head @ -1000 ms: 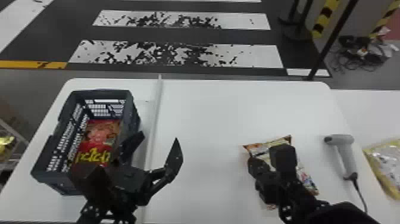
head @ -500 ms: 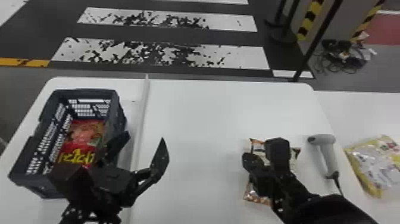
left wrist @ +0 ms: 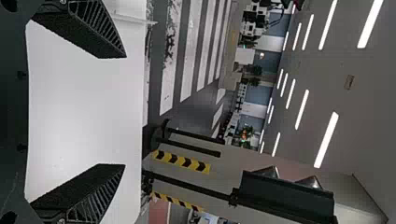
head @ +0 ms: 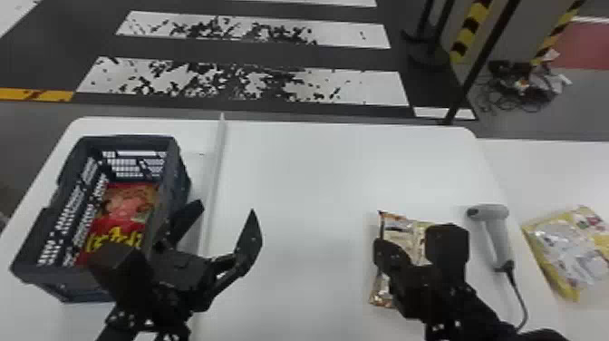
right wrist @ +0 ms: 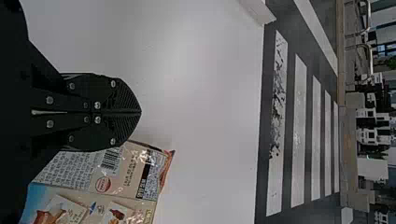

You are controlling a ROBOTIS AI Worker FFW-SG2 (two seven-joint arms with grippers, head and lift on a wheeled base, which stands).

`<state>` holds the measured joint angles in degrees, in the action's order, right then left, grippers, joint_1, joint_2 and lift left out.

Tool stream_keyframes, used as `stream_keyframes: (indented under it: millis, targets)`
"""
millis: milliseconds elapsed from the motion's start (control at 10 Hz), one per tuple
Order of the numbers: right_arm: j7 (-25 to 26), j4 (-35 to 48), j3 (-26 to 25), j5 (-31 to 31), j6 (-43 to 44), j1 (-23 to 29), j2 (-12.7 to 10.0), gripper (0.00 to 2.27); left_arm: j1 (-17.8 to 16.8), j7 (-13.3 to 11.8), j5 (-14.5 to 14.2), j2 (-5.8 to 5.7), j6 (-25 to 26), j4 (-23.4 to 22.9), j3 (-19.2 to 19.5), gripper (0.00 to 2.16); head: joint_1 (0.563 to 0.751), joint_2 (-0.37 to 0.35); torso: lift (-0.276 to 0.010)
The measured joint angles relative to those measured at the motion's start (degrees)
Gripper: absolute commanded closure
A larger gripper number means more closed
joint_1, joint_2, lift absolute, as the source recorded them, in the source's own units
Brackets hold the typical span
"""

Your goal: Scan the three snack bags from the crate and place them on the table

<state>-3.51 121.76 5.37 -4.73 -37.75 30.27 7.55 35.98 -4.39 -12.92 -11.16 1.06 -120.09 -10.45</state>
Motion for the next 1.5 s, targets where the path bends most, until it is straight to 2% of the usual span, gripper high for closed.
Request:
stream_keyframes:
  millis: [700, 1100, 1500]
  targets:
    - [0.08, -1.41, -6.4, 0.24, 0.95, 1.88, 0.46, 1.77, -0.5, 0.02, -0.3, -0.09, -0.04, 0.88, 0.07, 0.03, 0.695, -0.178, -0.062]
    - [-0.36, -8.93, -7.24, 0.27, 5.8, -0.56, 1.43, 1.77, -0.65, 0.0, -0.44, 0.0, -0.05, 0.97, -0.02, 0.03, 0.695, -0.206, -0.062]
    - [-8.27, -16.13, -8.73, 0.67, 9.45, -6.42, 4.27, 1.77, -0.6, 0.08, -0.22, 0.0, -0.04, 1.2, -0.2, 0.03, 0.695, -0.217, -0.062]
